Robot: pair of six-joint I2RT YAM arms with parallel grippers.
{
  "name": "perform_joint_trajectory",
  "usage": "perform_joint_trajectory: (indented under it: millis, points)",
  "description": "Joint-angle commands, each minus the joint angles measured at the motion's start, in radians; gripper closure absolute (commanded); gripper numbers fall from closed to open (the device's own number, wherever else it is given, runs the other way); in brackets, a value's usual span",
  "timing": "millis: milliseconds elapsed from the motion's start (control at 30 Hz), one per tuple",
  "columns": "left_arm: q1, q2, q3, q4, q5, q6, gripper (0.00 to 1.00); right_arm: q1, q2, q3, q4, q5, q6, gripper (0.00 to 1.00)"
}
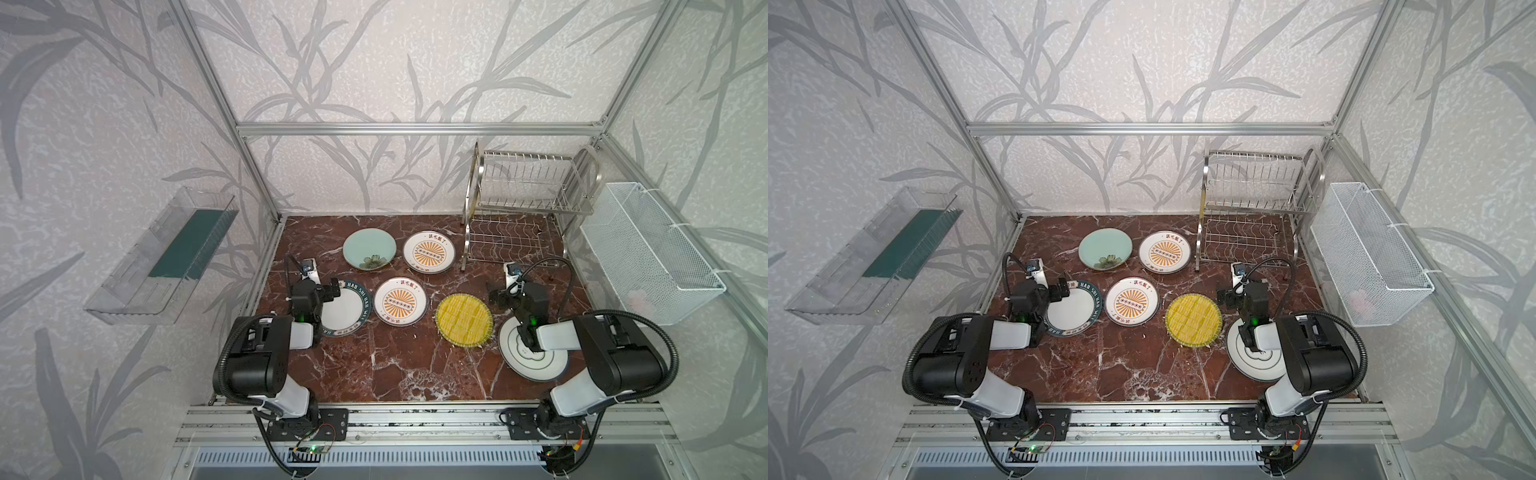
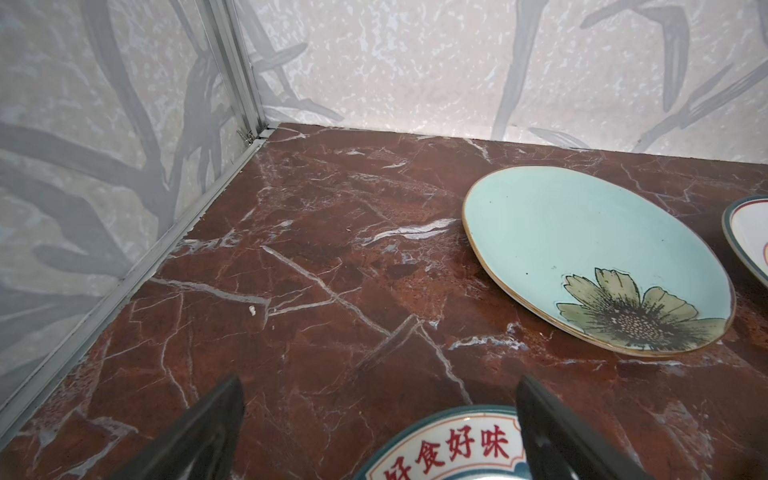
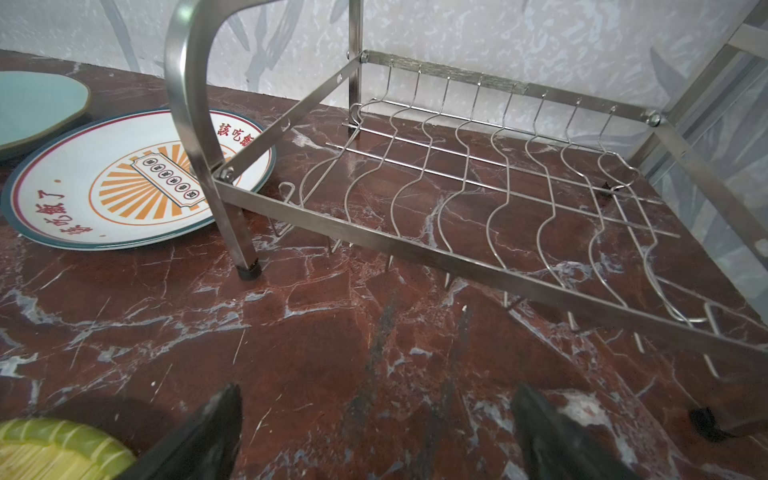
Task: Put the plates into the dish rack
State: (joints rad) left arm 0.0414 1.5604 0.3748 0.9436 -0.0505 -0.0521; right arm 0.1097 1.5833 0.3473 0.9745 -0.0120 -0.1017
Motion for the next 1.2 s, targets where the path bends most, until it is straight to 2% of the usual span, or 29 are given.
perform_joint_trajectory:
  millis: [0,233,1167]
  points:
    - [0.006,0.007,0.001,0.001,0.007,0.015,0.01,0.002,0.004,0.021,0.018,0.011,0.005,0.01]
    - [0.006,0.008,0.002,0.001,0.008,0.015,0.01,0.005,0.005,0.027,0.009,0.056,0.016,0.01]
    - [0.006,0.006,0.001,0.003,0.006,0.015,0.01,-0.001,0.004,0.027,0.006,0.055,0.025,0.01]
